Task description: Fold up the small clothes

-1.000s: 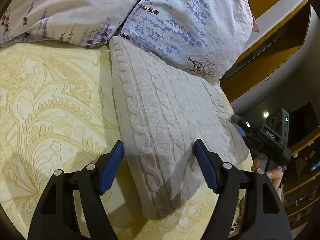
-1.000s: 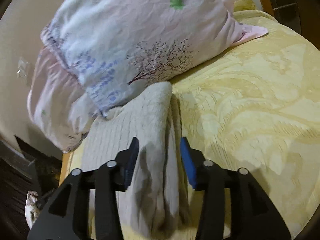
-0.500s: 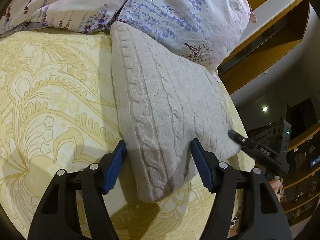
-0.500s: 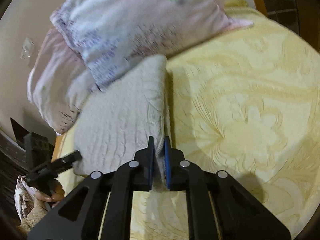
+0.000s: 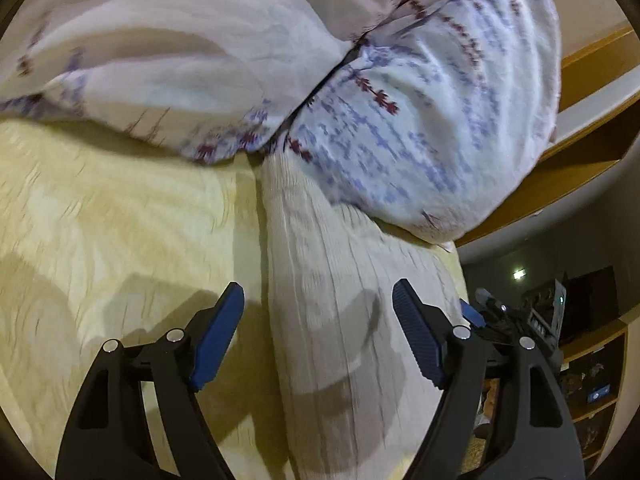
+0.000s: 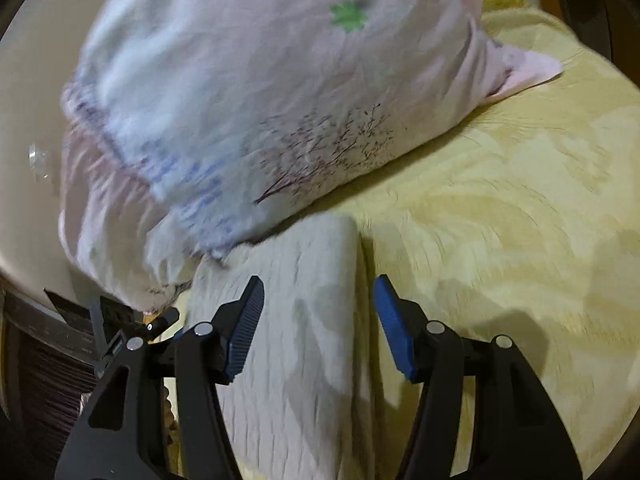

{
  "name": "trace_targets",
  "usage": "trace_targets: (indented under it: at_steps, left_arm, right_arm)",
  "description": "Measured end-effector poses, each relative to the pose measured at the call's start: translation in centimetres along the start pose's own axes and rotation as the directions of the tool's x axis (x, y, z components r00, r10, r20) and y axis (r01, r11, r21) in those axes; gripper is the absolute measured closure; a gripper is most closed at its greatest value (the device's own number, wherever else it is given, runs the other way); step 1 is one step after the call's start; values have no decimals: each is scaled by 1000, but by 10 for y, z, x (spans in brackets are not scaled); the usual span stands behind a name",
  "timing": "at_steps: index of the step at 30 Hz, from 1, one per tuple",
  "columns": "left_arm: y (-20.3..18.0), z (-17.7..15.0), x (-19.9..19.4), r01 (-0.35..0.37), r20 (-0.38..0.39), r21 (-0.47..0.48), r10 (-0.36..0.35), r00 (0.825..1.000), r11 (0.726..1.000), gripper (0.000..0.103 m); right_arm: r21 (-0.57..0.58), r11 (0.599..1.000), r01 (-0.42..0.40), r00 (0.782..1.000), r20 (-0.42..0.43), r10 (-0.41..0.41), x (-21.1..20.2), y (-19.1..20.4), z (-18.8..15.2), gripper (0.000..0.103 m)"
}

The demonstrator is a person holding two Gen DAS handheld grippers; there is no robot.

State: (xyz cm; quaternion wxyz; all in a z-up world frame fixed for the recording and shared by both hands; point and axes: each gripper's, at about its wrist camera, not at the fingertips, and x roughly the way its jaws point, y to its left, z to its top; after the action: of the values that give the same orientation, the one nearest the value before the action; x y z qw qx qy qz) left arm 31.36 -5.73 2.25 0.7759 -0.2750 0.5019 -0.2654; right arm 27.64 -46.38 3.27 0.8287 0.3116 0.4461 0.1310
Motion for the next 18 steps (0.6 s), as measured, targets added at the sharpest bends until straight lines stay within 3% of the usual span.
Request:
trace_targets:
  at_steps: [2,5,6,7,8,10,12,16,18]
  left_arm:
    - [2,8,8,-8,-8,-15,7,1000,1000,27]
    - [4,21,23,-1,-14,-39,0,1000,999,35]
    - [4,24,29,11,-21,-40,-12,1000,999,43]
    - [5,28,35,22,-30,-41,-24,999,999,48]
    - [5,29,40,31,-39,-39,-32,999,999,60]
    - [2,29,41,21,-29,-21,-21,999,1000,77]
    - [-1,28,37,30,-15,6,-30,999,1000,90]
    - [-7,28,22,104,44,43,-106,993,994,94]
    - [-11,23,18,140,81,71,-146,986,988,94]
  right_arm:
    - [20,1000,8,1000,-16,-8,15,-4,11,46]
    - [49,998,-44,998,-49,47,35,-6,20,47]
    - [47,998,-47,997,-61,50,41,-6,21,55]
    - [43,998,-48,996,-79,51,46,-5,21,73]
    - [28,999,-37,996,-82,39,50,-4,21,78]
    - [-20,999,-46,998,-32,46,42,1,18,90]
    - [-59,995,-76,997,30,78,26,7,16,92]
    - [-194,972,-132,972,166,165,-14,26,4,94]
    - [-266,956,-122,956,227,185,-28,30,-6,94]
